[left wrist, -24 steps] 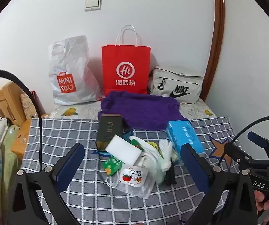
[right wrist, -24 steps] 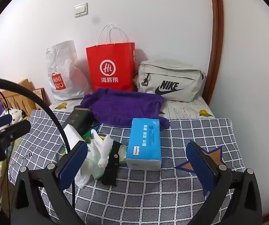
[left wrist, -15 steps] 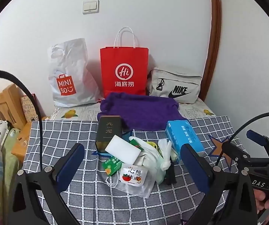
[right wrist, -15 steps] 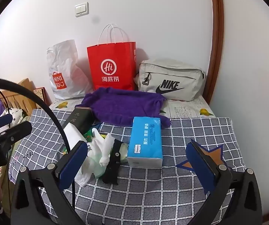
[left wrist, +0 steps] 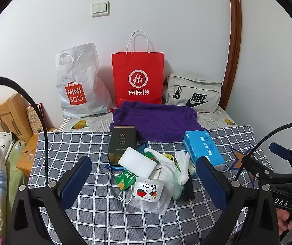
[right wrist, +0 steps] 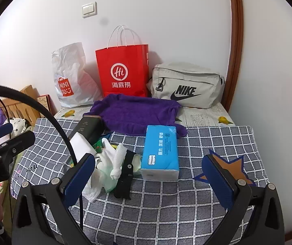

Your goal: Organize soft objects

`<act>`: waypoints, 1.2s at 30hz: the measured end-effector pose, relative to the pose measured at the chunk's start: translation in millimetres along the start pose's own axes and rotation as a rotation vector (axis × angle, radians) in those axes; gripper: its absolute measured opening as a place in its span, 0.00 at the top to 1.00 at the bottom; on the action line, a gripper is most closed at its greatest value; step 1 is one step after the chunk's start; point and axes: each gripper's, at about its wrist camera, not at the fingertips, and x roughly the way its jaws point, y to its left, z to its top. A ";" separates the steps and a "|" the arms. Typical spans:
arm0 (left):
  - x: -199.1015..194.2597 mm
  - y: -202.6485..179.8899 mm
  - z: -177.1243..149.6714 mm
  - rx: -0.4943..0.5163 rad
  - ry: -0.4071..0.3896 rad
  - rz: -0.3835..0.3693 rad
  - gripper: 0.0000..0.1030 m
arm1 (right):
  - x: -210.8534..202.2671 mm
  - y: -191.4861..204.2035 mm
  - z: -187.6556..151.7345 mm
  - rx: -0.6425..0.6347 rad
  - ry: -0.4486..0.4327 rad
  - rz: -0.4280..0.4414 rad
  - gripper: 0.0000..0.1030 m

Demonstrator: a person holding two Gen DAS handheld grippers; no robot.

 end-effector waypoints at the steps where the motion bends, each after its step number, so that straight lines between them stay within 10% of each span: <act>1: 0.1 0.1 -0.4 0.000 0.000 0.001 0.00 | -0.6 0.7 -0.7 0.000 -0.001 0.000 0.00; 36: -4.5 1.2 -0.2 0.013 -0.001 0.009 0.00 | -10.3 11.9 -2.5 -0.021 -0.025 0.022 0.00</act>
